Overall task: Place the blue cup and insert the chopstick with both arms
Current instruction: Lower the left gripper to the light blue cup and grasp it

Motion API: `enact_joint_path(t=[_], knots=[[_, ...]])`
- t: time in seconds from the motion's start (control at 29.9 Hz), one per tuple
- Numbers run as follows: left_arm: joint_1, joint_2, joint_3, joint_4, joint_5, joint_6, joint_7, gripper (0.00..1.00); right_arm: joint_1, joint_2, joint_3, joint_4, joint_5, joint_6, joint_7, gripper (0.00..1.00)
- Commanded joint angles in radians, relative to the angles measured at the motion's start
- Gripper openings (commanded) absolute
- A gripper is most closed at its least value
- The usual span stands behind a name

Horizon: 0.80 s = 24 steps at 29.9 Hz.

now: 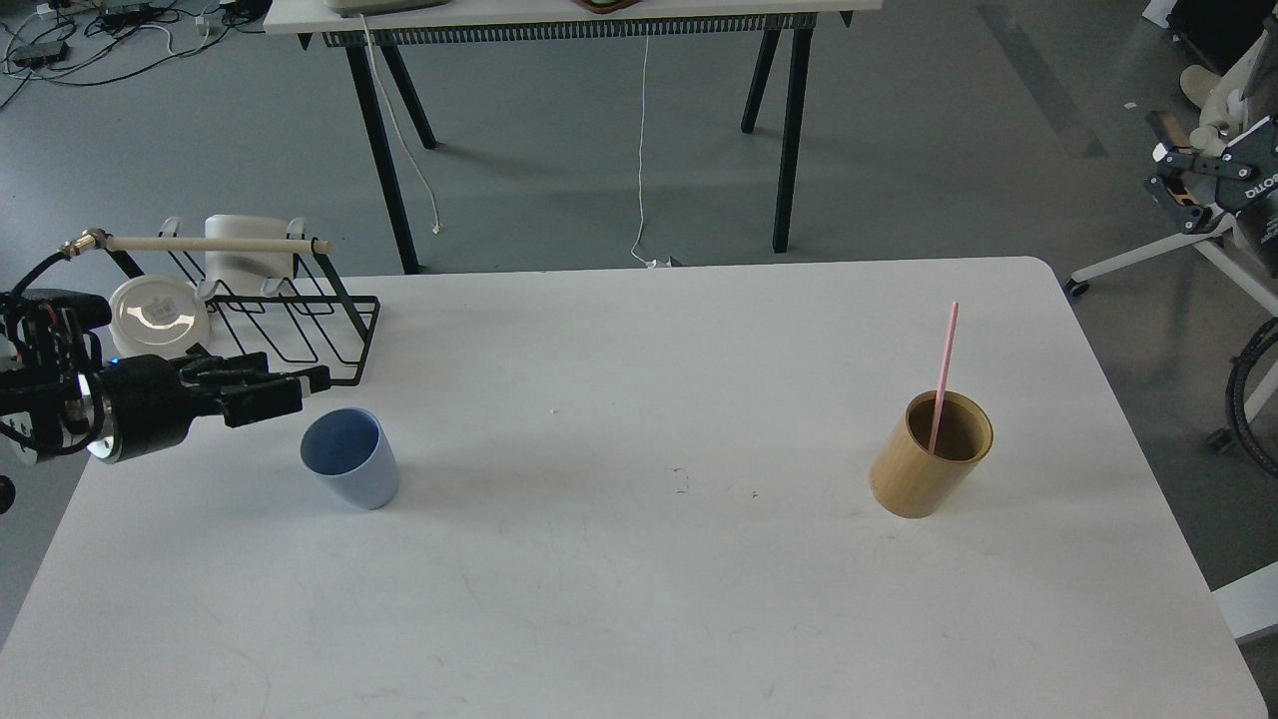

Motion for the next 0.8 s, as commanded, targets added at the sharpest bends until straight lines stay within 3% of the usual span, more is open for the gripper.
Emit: enact_joint_path(t=[0.0,0.67,0.77], knots=[[0.018,-0.013,0.000,0.026,0.012,0.012,0.000,0.99,-0.001,-0.007,0.000,0.000,0.000,0.000,0.000,0.98],[0.102,-0.153,0.002,0.229,0.039,0.078,0.000,0.97,-0.005,-0.017,0.002,0.000,0.002,0.000,0.000,0.98],[0.104,-0.153,0.002,0.229,0.041,0.081,0.000,0.92,-0.011,-0.019,0.002,0.000,0.002,0.000,0.000,0.98]])
